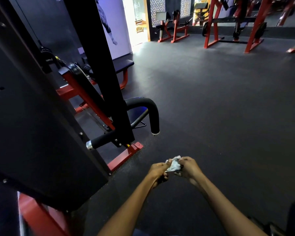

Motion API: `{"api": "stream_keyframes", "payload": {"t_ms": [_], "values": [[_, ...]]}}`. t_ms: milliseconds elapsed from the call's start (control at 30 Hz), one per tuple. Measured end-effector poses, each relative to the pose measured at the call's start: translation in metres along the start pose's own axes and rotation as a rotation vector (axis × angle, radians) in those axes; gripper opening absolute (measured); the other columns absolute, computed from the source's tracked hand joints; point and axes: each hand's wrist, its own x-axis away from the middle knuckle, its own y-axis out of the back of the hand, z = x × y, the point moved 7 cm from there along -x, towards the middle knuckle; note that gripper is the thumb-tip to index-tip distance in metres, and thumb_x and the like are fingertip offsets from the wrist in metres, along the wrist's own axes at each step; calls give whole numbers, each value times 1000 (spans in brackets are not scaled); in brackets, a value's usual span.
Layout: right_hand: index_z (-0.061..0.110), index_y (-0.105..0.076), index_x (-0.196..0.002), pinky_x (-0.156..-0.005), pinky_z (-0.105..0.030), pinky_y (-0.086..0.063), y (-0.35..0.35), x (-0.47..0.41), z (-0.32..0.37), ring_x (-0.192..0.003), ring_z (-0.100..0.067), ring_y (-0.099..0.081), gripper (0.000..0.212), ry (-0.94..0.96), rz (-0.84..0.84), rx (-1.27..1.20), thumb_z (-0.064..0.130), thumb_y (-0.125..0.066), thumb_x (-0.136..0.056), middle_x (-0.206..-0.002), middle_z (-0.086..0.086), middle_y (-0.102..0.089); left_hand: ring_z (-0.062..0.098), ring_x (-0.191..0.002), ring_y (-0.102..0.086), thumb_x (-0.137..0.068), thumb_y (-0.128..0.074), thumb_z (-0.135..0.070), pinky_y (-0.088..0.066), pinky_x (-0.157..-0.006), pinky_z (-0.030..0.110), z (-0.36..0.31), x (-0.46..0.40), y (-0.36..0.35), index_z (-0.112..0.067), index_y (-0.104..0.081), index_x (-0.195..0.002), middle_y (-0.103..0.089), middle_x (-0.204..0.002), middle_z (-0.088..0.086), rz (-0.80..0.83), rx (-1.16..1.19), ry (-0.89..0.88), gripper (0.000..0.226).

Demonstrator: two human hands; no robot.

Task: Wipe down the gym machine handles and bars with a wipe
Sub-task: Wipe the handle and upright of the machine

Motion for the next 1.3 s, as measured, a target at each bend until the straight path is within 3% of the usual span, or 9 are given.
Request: {"api": "stream_keyframes", "payload": {"t_ms": [233,367,600,733,900,1000,1100,1167,1300], "values": [[-1,-56,-85,-45,-25,-49,0,-1,-15,-58,-23,-57,28,-118,-29,-120,4,-33,-99,-72,-17,-60,3,-40,-40,-100,-52,-23,-32,-39,15,-5,-3,5,-13,-62,-89,-54,-58,-1,-65,-131,-99,18],[2,-63,-92,-58,-31,-49,-8,1,-9,-65,-23,-60,32,-62,45,17,33,-54,-94,-78,-15,-66,8,-64,-54,-102,-48,-18,-43,-49,13,-7,-4,8,-12,-61,-94,-63,-79,2,-111,-168,-194,16],[-9,-58,-91,-47,-26,-53,5,-5,-10,-67,-25,-56,25,-79,-93,-162,-15,-34,-89,-99,-21,-56,9,-60,-51,-101,-50,-14,-43,-53,18,5,-9,29,-13,-61,-84,-61,-75,5,-251,-95,-167,20],[-10,-38,-132,-52,-32,-46,-4,5,-9,-73,-27,-50,45,-109,-110,-293,-18,-24,-90,-108,-8,-43,5,-48,-48,-103,-45,-14,-40,-45,17,5,-9,22,-9,-58,-83,-56,-67,6,-297,-38,-161,24],[-10,-57,-96,-35,-18,-45,1,0,-5,-61,-20,-48,18,-125,-147,-358,-16,-42,-90,-94,-18,-53,3,-36,-40,-104,-41,-16,-31,-36,15,3,-8,23,-5,-57,-95,-47,-59,4,-390,22,-141,21],[-13,-55,-100,-44,-22,-53,9,-9,-10,-72,-22,-54,17,-155,-156,-584,-15,-40,-91,-108,-23,-53,7,-43,-44,-104,-42,-18,-33,-36,15,0,-7,29,-4,-59,-99,-51,-61,5,-419,23,-118,22],[-5,-44,-126,-81,-32,-53,13,-9,-14,-109,-27,-55,32,-157,-160,-787,3,-43,-95,-134,-19,-41,8,-47,-44,-105,-40,-19,-32,-35,14,-2,-5,34,-6,-59,-98,-51,-61,4,-461,48,-102,24],[10,-37,-135,-97,-45,-43,11,-5,-19,-117,-28,-49,49,-208,-130,-617,28,-54,-94,-127,-15,-41,8,-46,-44,-105,-38,-20,-31,-34,13,-3,-5,34,-9,-56,-91,-53,-57,3,-449,46,-73,26],[8,-56,-111,-75,-44,-50,-17,1,-38,-95,-33,-61,47,-320,143,-192,43,-66,-82,-100,-17,-64,3,-27,-42,-105,-36,-11,-33,-34,15,1,-6,21,-10,-54,-78,-51,-35,-3,-310,75,7,32]]}}
